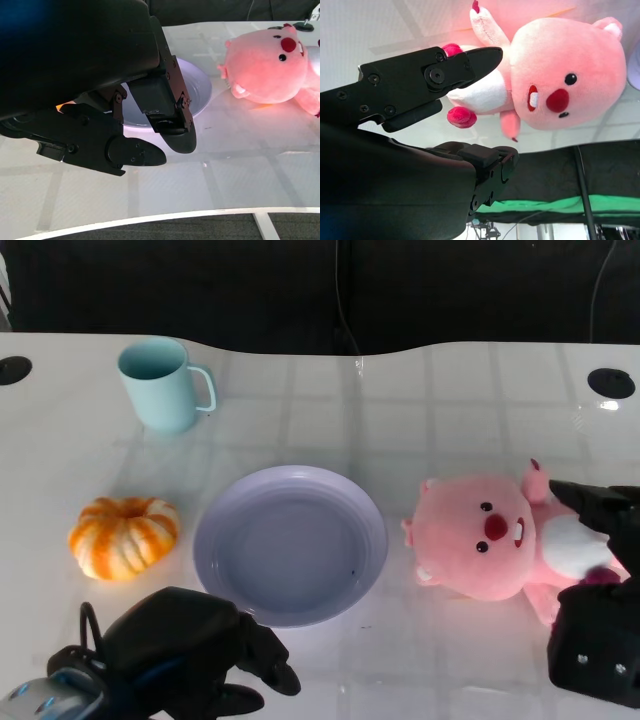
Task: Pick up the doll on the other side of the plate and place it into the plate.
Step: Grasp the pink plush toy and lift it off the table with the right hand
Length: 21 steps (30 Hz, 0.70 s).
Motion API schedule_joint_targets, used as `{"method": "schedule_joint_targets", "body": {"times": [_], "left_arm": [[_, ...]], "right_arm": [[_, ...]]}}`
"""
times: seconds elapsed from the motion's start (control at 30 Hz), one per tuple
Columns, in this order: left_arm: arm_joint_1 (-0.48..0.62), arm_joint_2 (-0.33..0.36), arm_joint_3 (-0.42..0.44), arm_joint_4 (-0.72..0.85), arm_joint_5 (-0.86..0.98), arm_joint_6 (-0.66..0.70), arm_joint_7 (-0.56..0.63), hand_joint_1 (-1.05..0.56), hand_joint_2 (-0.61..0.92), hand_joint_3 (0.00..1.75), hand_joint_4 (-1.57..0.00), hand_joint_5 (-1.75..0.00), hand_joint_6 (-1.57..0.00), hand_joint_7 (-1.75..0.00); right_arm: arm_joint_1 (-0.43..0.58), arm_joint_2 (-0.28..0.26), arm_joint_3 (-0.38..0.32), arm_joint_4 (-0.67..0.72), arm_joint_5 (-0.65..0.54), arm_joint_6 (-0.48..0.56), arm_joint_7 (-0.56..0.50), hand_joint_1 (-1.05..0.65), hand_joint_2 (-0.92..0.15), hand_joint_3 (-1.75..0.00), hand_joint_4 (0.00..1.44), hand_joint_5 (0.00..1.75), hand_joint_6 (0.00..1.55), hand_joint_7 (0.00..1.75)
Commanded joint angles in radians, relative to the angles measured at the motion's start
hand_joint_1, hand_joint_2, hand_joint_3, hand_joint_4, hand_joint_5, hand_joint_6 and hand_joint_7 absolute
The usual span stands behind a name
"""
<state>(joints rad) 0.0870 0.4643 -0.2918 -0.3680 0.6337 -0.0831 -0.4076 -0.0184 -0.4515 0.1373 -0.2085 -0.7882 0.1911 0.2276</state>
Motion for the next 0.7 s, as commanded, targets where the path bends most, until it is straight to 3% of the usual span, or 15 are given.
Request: {"method": "schedule_joint_targets", "body": {"times": [0.03, 0.27, 0.47, 0.53, 0.7], "left_arm": [[0.005, 0.005, -0.006, -0.016, 0.012, 0.0, 0.002, -0.24, 0.92, 0.25, -0.8, -1.19, -1.09, -0.01], [0.023, 0.001, -0.008, -0.065, 0.017, 0.029, -0.019, -0.25, 0.92, 0.25, -0.79, -1.2, -1.09, 0.0], [0.037, -0.001, -0.012, -0.105, 0.017, 0.062, -0.037, -0.26, 0.92, 0.27, -0.78, -1.2, -1.09, 0.0], [0.044, 0.001, -0.012, -0.116, 0.018, 0.063, -0.036, -0.26, 0.92, 0.26, -0.78, -1.21, -1.09, -0.01], [0.061, -0.004, -0.014, -0.143, 0.014, 0.081, -0.049, -0.26, 0.92, 0.26, -0.77, -1.22, -1.09, -0.01]], "right_arm": [[-0.031, -0.029, 0.011, 0.056, -0.002, 0.005, 0.018, -0.66, -0.91, -0.01, 0.01, 0.43, 0.27, 0.02], [-0.106, -0.035, 0.058, 0.199, -0.003, -0.007, 0.02, -0.64, -0.92, -0.01, 0.05, 0.42, 0.3, 0.02], [-0.258, -0.009, 0.127, 0.425, 0.016, 0.01, 0.066, -0.61, -0.92, -0.05, 0.11, 0.3, 0.32, 0.01], [-0.319, 0.0, 0.161, 0.512, 0.008, 0.017, 0.07, -0.62, -0.92, -0.08, 0.19, 0.2, 0.35, 0.01], [-0.415, 0.019, 0.215, 0.667, 0.018, 0.004, 0.048, -0.62, -0.92, -0.09, 0.31, 0.15, 0.42, 0.02]]}}
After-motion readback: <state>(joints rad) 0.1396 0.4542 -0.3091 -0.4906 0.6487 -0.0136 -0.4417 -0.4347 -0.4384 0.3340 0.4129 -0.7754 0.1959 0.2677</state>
